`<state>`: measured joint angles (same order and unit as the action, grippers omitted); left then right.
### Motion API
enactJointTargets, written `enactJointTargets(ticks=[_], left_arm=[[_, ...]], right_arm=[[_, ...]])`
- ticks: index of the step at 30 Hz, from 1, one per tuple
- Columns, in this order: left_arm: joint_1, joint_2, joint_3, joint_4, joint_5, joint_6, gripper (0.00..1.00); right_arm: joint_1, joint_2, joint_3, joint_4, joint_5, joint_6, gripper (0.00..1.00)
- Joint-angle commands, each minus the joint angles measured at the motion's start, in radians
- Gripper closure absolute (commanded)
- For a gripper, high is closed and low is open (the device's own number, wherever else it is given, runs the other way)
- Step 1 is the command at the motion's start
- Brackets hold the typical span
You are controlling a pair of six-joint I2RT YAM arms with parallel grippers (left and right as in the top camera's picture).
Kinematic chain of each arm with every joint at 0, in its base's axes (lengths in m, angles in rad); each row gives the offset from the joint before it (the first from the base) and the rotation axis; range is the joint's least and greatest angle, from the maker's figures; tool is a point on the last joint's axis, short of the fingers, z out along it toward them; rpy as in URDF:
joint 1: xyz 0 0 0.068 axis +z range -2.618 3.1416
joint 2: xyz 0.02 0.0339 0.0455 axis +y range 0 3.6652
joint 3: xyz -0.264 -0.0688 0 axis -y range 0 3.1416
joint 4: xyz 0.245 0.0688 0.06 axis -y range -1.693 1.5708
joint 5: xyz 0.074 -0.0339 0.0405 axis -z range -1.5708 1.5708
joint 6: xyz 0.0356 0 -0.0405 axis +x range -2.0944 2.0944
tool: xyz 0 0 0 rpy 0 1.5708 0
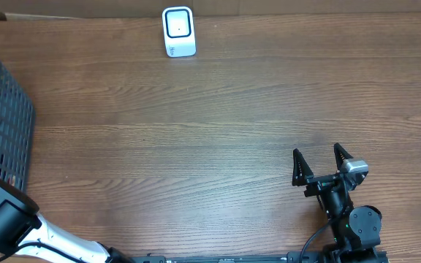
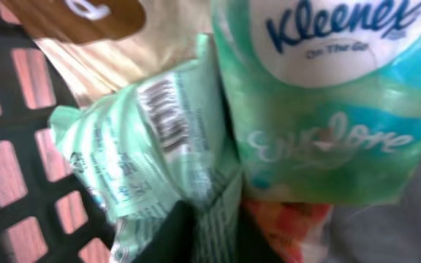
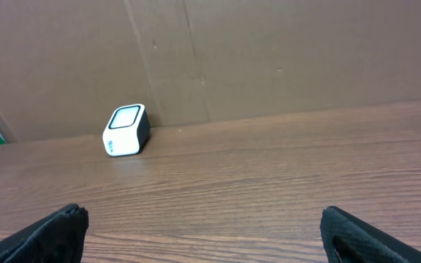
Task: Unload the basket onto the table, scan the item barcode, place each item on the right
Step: 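Reach the left gripper into the basket and grasp the mint-green wipes pack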
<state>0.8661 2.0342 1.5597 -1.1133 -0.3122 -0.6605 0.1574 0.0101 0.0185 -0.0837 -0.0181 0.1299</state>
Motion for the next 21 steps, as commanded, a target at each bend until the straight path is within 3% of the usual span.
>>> enactJointTargets(ticks=[1, 6, 9, 21], left_arm=[[-0.002, 0.019, -0.006, -0.033, 0.017, -0.013, 0.96], [-0.003, 0.018, 0.164, -0.149, 0.034, -0.013, 0.96], [-0.003, 0.014, 0.373, -0.276, 0.071, -0.005, 0.96], [-0.003, 0.010, 1.011, -0.544, 0.310, 0.175, 0.96]], right_arm=[[-0.001, -0.007, -0.011, 0.003, 0.006, -0.004, 0.00], [-0.001, -0.007, -0.011, 0.003, 0.006, -0.004, 0.00], [-0.001, -0.007, -0.011, 0.003, 0.006, -0.004, 0.00], [-0.001, -0.007, -0.011, 0.003, 0.006, -0.004, 0.00]])
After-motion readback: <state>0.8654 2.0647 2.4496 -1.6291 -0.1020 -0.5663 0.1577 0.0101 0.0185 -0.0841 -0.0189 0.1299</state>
